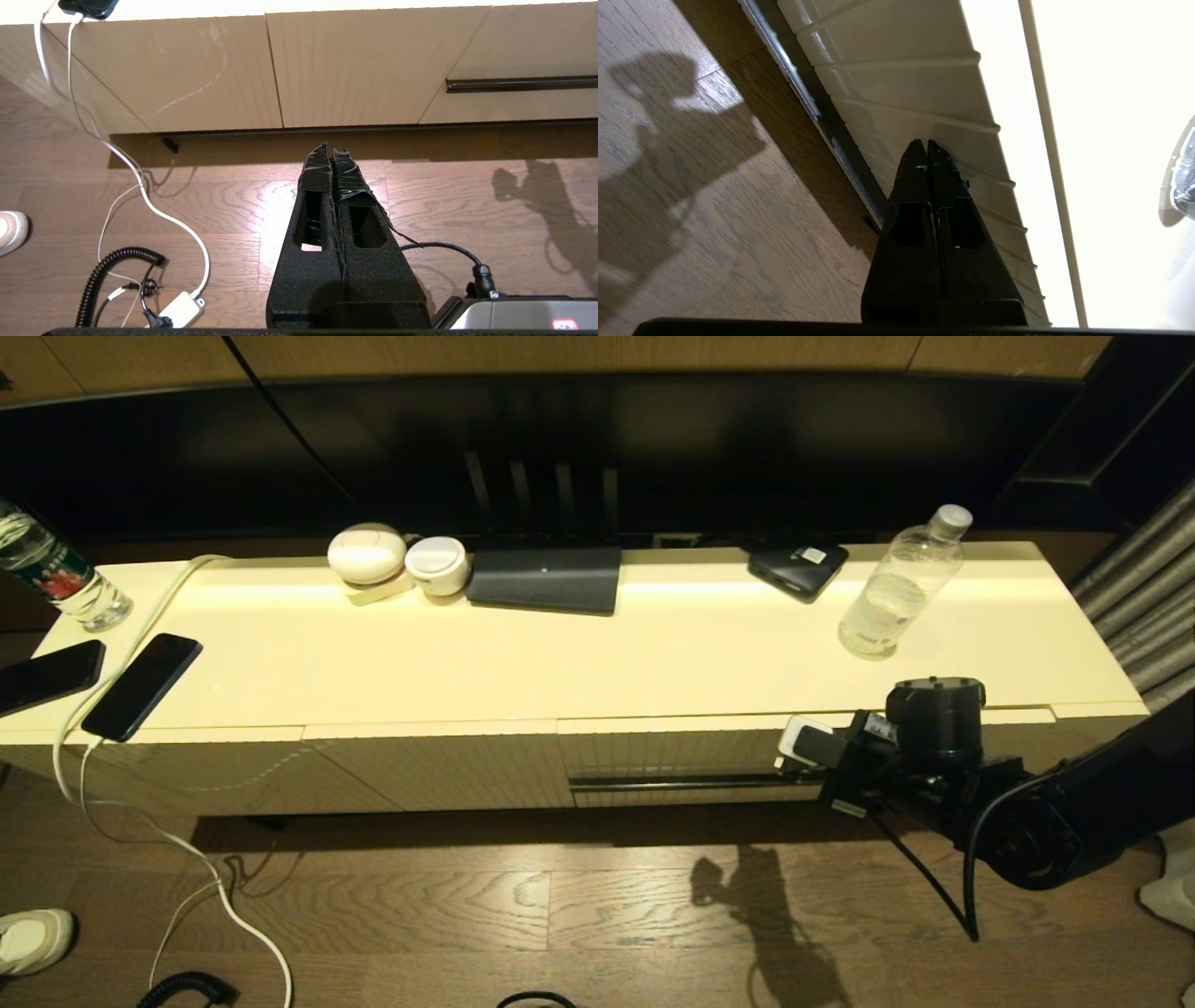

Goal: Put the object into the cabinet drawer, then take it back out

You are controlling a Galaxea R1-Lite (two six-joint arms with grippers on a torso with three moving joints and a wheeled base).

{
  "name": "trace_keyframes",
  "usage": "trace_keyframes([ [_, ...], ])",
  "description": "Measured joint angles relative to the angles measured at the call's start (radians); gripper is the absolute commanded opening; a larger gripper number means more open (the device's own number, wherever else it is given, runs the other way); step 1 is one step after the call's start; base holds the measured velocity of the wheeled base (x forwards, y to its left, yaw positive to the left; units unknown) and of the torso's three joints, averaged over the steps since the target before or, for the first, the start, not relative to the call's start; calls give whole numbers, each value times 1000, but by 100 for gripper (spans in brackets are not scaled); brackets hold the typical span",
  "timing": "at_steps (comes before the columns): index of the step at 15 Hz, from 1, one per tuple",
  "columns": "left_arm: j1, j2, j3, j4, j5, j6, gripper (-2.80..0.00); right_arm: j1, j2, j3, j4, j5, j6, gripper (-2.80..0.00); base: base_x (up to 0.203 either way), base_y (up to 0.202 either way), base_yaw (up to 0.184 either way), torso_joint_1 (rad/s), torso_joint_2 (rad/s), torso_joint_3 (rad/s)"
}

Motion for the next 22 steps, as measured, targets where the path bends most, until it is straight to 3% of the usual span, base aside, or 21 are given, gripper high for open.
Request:
trace_keyframes([
  [8,0,0,0,1,0,0,-280,-6,-18,37,5,1,-4,-280,0,0,0,0,0,0],
  [16,0,0,0,1,0,0,-280,2,-286,213,105,23,-14,-280,0,0,0,0,0,0],
  [19,0,0,0,0,0,0,-280,-32,-486,261,156,22,60,-280,0,0,0,0,0,0],
  [22,0,0,0,1,0,0,-280,-79,-741,287,261,17,226,-280,0,0,0,0,0,0],
])
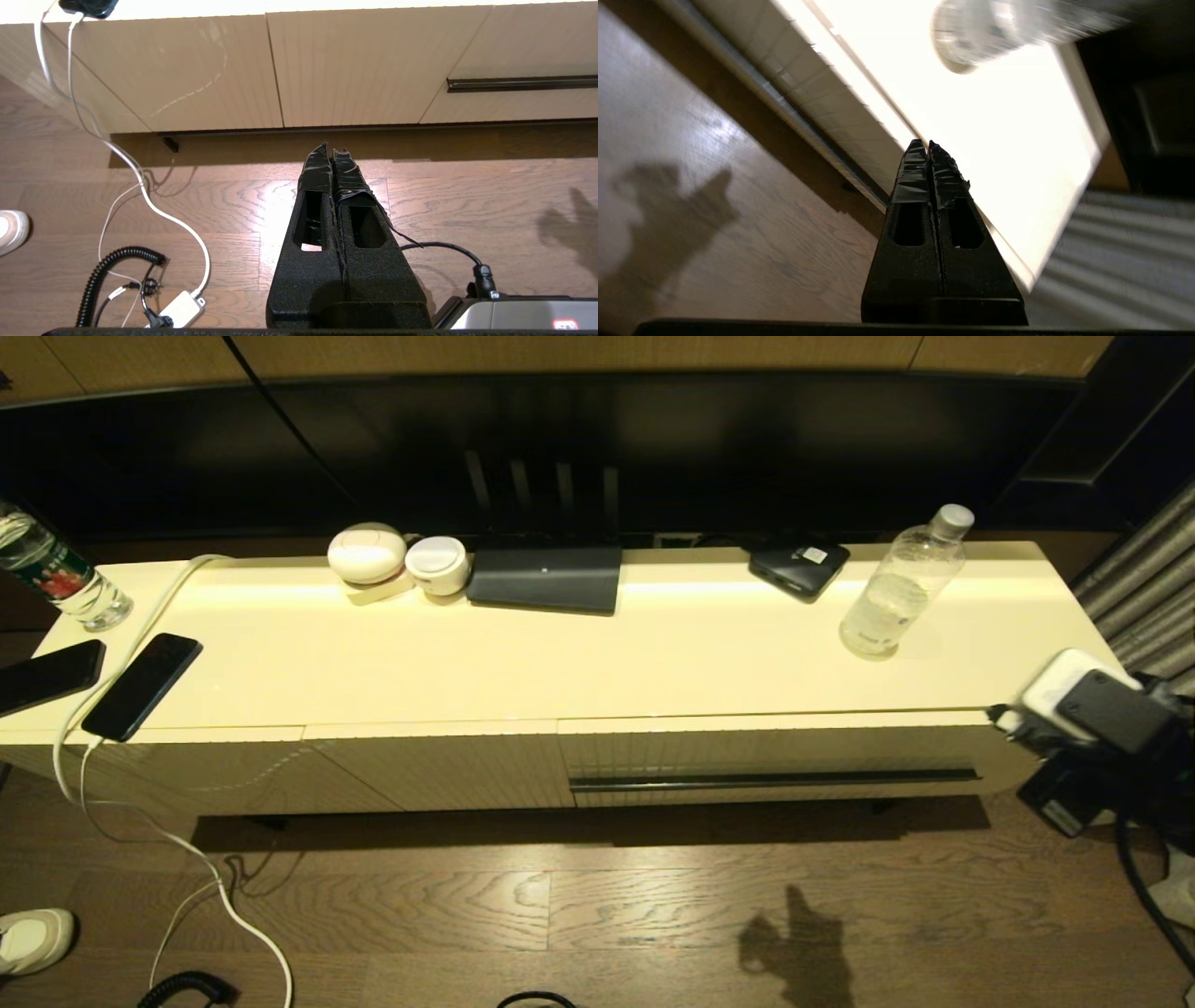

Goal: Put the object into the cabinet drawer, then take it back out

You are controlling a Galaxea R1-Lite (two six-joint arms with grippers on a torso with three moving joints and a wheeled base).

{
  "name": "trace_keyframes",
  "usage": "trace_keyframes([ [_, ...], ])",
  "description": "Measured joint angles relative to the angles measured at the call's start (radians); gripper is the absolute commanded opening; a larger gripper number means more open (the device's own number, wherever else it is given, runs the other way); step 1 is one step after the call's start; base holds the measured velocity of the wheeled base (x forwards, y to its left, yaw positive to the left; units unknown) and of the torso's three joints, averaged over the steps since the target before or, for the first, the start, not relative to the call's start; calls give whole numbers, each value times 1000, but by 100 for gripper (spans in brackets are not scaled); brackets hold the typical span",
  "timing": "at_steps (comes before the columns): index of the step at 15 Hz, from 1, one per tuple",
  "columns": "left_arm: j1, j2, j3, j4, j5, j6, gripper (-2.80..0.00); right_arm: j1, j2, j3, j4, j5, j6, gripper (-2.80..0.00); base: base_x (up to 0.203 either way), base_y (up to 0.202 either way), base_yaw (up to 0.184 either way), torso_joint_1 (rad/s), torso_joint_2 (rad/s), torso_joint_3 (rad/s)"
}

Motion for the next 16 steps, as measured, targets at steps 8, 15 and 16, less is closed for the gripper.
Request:
trace_keyframes([
  [8,0,0,0,0,0,0,-280,-221,-695,94,382,-3,563,-280,0,0,0,0,0,0],
  [15,0,0,0,0,0,0,-280,-180,-1080,299,640,14,895,-280,0,0,0,0,0,0],
  [16,0,0,0,-1,0,0,-280,-175,-1127,323,677,29,895,-280,0,0,0,0,0,0],
])
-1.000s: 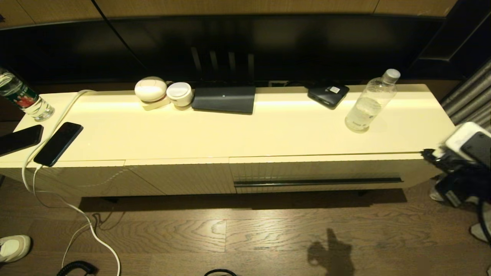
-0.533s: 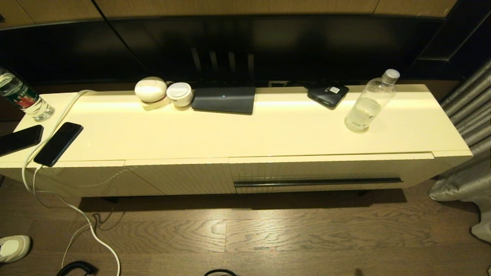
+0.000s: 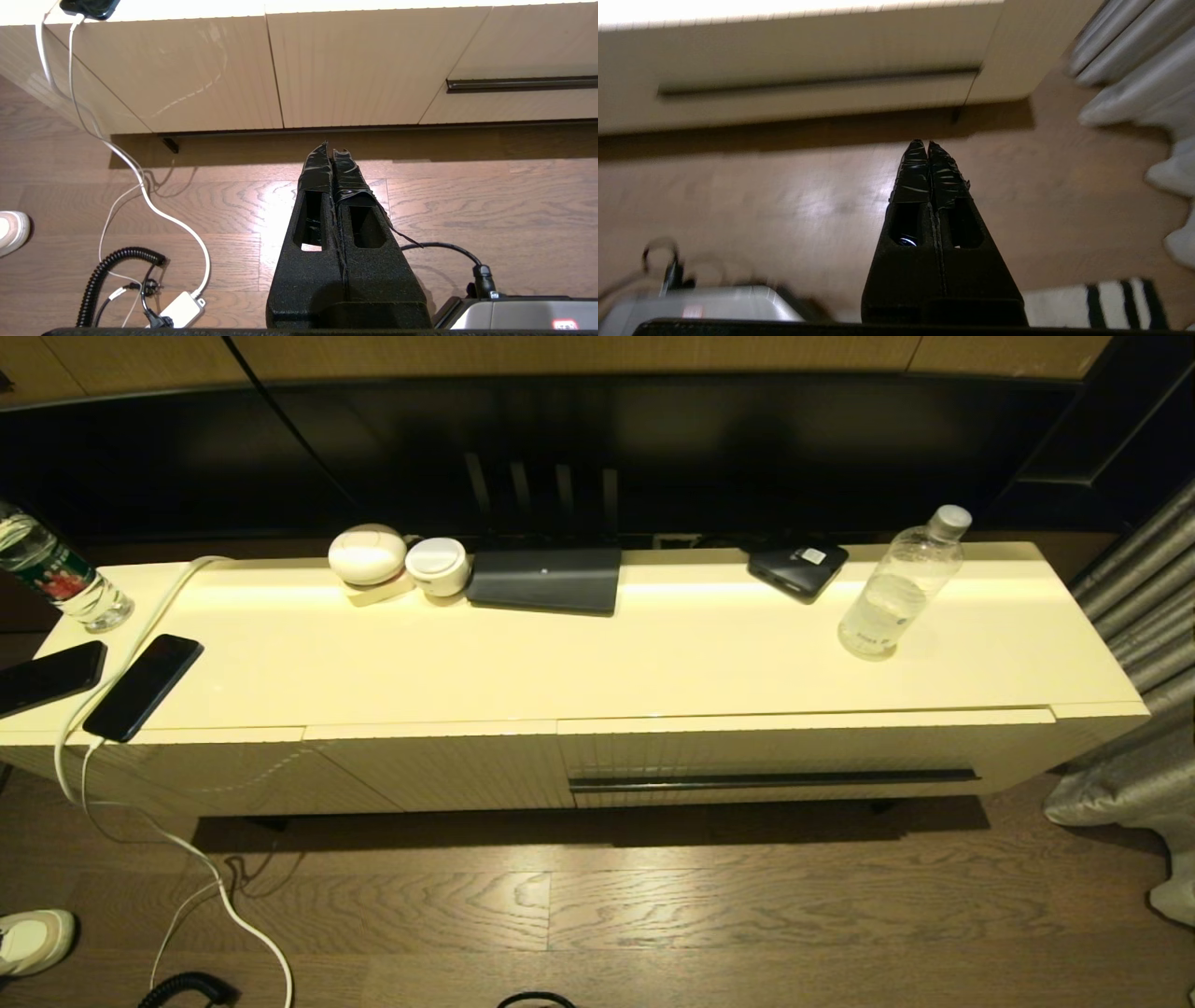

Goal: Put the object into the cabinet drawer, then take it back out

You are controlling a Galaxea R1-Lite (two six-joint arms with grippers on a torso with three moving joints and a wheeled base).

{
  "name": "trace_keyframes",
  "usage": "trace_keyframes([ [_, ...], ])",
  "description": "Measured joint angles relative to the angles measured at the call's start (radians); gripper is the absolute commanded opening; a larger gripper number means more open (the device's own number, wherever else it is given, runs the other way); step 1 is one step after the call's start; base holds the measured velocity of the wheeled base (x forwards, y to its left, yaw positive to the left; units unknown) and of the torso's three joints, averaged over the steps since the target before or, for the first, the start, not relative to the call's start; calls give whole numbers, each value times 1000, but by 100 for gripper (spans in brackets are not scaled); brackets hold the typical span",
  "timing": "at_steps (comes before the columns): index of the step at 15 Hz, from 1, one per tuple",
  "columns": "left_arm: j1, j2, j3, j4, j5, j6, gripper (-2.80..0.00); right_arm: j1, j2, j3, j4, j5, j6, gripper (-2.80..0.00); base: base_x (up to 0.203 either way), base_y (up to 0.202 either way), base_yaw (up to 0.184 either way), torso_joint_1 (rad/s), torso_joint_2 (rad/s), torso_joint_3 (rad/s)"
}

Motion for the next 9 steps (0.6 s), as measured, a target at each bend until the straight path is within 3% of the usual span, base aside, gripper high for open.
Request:
trace_keyframes([
  [4,0,0,0,1,0,0,-280,7,-126,40,258,74,-8,-280,0,0,0,0,0,0],
  [6,0,0,0,0,0,0,-280,8,-146,86,185,76,-36,-280,0,0,0,0,0,0],
  [9,0,0,0,1,0,0,-280,8,-157,220,-78,77,-97,-280,0,0,0,0,0,0],
])
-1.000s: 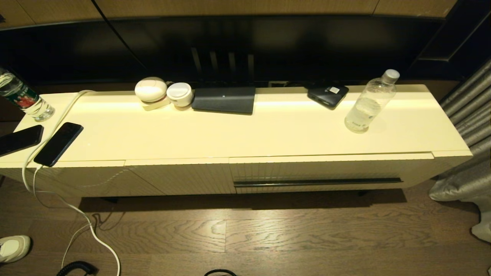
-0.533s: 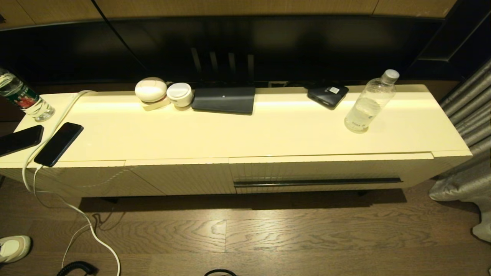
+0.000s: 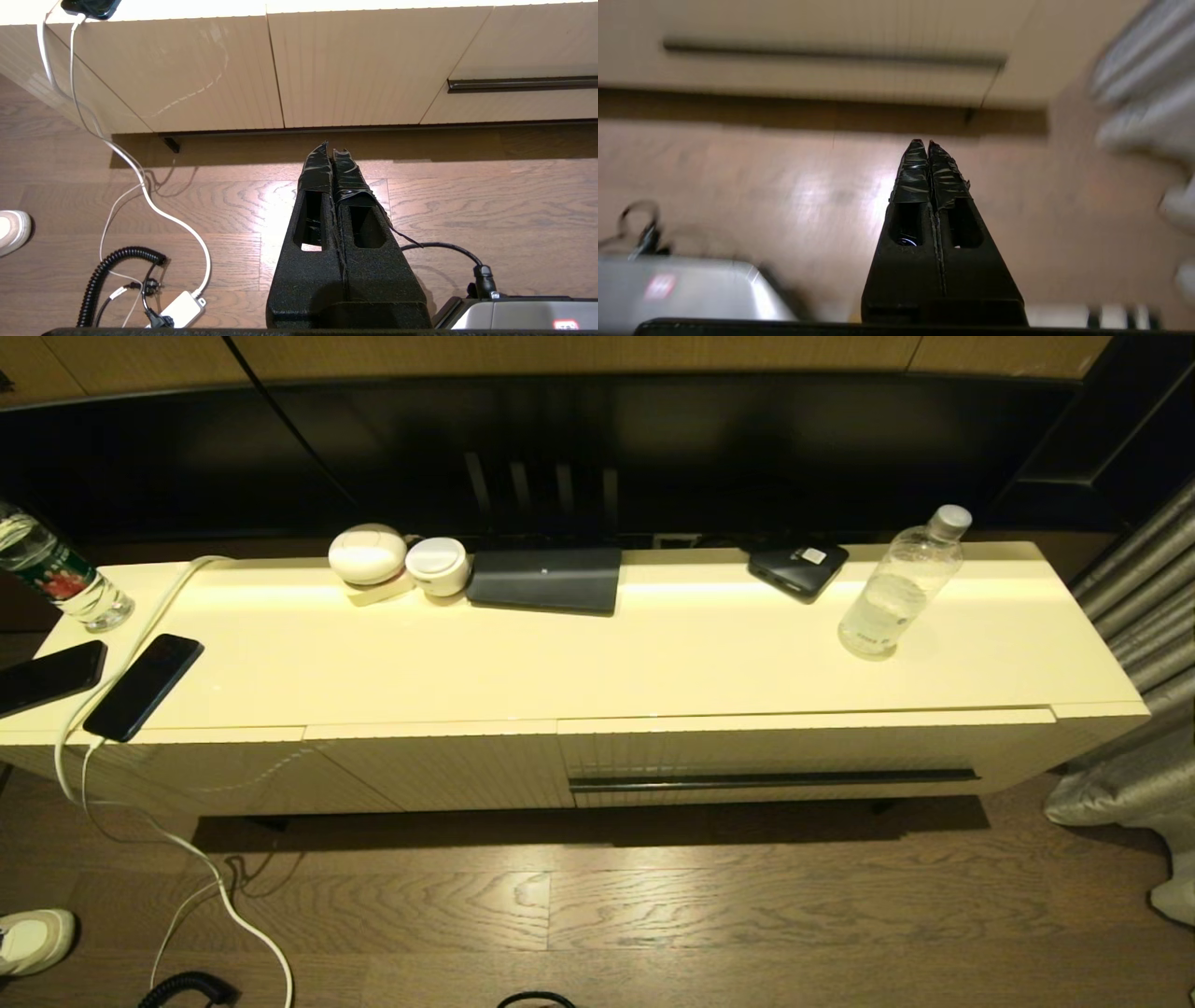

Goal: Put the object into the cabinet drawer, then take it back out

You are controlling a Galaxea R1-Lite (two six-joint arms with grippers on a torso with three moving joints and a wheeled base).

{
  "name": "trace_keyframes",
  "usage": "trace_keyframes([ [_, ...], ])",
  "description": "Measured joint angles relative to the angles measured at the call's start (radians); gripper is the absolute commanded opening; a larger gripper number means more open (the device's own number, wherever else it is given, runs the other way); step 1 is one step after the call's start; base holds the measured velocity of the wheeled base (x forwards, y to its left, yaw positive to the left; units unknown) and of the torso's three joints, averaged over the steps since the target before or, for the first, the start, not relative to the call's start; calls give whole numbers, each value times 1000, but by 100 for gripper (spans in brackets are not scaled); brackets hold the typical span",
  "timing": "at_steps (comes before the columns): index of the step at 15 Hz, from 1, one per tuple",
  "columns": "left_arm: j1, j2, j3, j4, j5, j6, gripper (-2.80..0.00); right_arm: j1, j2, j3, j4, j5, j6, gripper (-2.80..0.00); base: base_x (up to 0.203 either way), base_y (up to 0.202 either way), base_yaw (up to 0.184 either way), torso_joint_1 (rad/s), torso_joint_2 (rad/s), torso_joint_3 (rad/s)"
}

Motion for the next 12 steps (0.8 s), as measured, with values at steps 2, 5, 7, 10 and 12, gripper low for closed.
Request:
trace_keyframes([
  [2,0,0,0,0,0,0,-280,1,-2,28,-66,2,-37,-280,0,0,0,0,0,0],
  [5,0,0,0,0,0,0,-280,1,-3,36,-72,12,-55,-280,0,0,0,0,0,0],
  [7,0,0,0,0,0,0,-280,1,-3,38,-71,7,-36,-280,0,0,0,0,0,0],
  [10,0,0,0,0,0,0,-280,1,-3,38,-70,4,-14,-280,0,0,0,0,0,0],
  [12,0,0,0,0,0,0,-280,1,-3,38,-69,4,-13,-280,0,0,0,0,0,0],
])
